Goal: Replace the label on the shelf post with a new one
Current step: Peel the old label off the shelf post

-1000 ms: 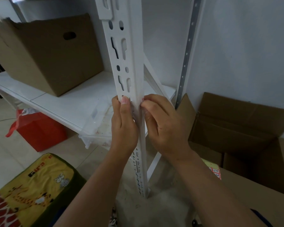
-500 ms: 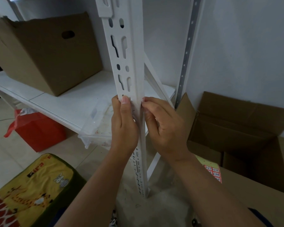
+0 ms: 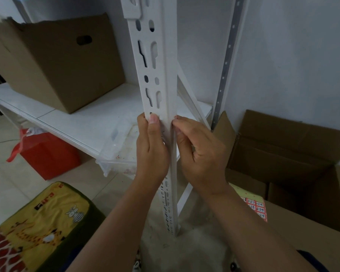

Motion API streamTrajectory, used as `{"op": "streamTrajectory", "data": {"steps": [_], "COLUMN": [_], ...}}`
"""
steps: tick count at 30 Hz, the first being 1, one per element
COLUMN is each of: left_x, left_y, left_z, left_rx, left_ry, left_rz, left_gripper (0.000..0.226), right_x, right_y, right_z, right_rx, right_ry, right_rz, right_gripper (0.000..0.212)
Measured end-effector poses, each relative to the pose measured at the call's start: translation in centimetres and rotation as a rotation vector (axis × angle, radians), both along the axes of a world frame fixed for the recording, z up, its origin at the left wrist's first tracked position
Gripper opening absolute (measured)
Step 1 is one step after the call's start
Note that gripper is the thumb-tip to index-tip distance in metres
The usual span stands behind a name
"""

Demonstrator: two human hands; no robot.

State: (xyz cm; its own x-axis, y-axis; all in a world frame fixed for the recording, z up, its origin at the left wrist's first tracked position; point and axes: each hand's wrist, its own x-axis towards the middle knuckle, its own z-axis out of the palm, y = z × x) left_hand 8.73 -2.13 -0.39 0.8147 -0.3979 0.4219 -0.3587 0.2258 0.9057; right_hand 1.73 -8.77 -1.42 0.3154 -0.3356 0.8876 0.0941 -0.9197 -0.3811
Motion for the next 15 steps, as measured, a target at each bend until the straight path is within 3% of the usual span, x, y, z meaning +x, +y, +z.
{"op": "streamTrajectory", "data": {"steps": [9,15], "left_x": [0.06,-0.03], "left_y": [0.13,0.09], "left_z": [0.01,-0.03], "left_rx": [-0.002,-0.004], "left_ry": [-0.017,-0.008], "left_rz": [0.000,-0.007], "left_gripper": [0.025,0.027], "right_x": [0.31,0.12], "right_y": [0.44,0.23], "right_z": [0.00,-0.04], "right_rx": [0.028,-0.039], "right_ry": [-0.074,0.014], "right_rz": [0.011,-0.015], "right_gripper": [0.022,0.024]}}
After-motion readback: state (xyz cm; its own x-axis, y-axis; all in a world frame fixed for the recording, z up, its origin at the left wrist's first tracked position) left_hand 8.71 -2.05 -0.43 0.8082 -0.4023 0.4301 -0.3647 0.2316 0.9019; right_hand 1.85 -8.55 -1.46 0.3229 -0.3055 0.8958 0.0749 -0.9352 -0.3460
